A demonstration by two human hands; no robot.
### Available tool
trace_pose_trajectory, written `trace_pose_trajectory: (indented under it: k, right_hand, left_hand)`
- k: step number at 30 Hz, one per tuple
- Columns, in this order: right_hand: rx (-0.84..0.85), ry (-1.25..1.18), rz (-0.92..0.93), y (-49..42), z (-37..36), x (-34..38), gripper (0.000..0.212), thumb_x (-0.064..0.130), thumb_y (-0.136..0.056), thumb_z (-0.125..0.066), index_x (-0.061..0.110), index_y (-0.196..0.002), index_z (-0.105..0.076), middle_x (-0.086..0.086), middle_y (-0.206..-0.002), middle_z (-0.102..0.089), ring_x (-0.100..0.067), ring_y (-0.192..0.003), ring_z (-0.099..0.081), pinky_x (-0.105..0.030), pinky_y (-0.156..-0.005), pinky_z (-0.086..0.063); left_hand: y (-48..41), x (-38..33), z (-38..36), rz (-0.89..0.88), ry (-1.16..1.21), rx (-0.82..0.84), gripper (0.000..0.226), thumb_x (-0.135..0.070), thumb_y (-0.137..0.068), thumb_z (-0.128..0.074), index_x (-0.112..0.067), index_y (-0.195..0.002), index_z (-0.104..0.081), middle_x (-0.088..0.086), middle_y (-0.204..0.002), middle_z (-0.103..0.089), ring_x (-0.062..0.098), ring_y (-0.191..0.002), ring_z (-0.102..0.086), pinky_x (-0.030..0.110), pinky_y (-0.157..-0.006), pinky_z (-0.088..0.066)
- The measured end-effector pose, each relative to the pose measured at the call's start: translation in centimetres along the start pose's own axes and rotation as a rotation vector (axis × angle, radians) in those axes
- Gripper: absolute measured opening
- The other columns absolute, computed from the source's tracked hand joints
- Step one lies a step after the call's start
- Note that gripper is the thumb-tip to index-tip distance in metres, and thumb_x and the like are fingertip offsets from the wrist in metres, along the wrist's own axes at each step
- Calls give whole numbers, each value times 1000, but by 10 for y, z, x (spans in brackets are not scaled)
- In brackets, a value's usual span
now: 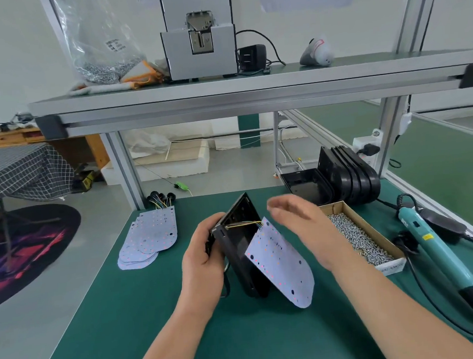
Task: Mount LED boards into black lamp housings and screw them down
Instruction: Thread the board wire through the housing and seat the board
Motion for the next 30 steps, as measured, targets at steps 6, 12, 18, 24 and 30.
trace_pose_trajectory:
  k: [6,12,18,24,30]
  right_hand:
    - [225,-110,-179,20,-13,-47,39,38,-83,-81,11,-106,-63,-6,-100,-74,-18,-86,-63,-28,-67,-44]
    - [296,-275,-182,24,-16,-46,41,30,-79,-88,1,-94,-63,-14,-98,-70,-27,-88,-62,-35,-74,-46]
    - [339,-396,-202,24,-18,-41,48,27,-81,-88,-8,-106,-65,-19,-105,-73,-30,-90,-69,-39,-82,-55]
    - [82,-531,-261,15,-4,-49,33,20,-88,-80,0,-111,-71,-20,-108,-76,-27,-86,-74,-35,-76,-61]
    - [-138,-582,-356,17,14,-61,11,18,-99,-68,11,-94,-74,-15,-104,-79,-27,-81,-77,-38,-67,-62]
  left_hand:
    - [-3,9,-1,48,57,-21,55,7,-104,-53,-39,-130,-68,-3,-117,-77,23,-106,-71,40,-94,-58]
    - [-1,17,-12,164,165,35,42,-3,-101,-48,-26,-123,-75,8,-111,-80,24,-95,-76,36,-77,-64]
    - [16,40,-49,379,330,182,29,-24,-92,-63,-26,-115,-80,11,-114,-81,25,-95,-78,36,-75,-63]
    - [18,54,-49,389,229,117,26,-31,-113,-53,-38,-131,-70,-4,-122,-78,16,-113,-74,47,-98,-61]
    - [14,40,-30,225,-277,36,23,-53,-110,-46,-46,-103,-67,-13,-91,-73,18,-78,-69,51,-82,-61]
Point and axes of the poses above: each hand's wrist, its own y-axis away from the middle knuckle, its own z-axis out of the back of the hand, x = y × z, the point moved 10 cm from there along -y, towards the middle knuckle
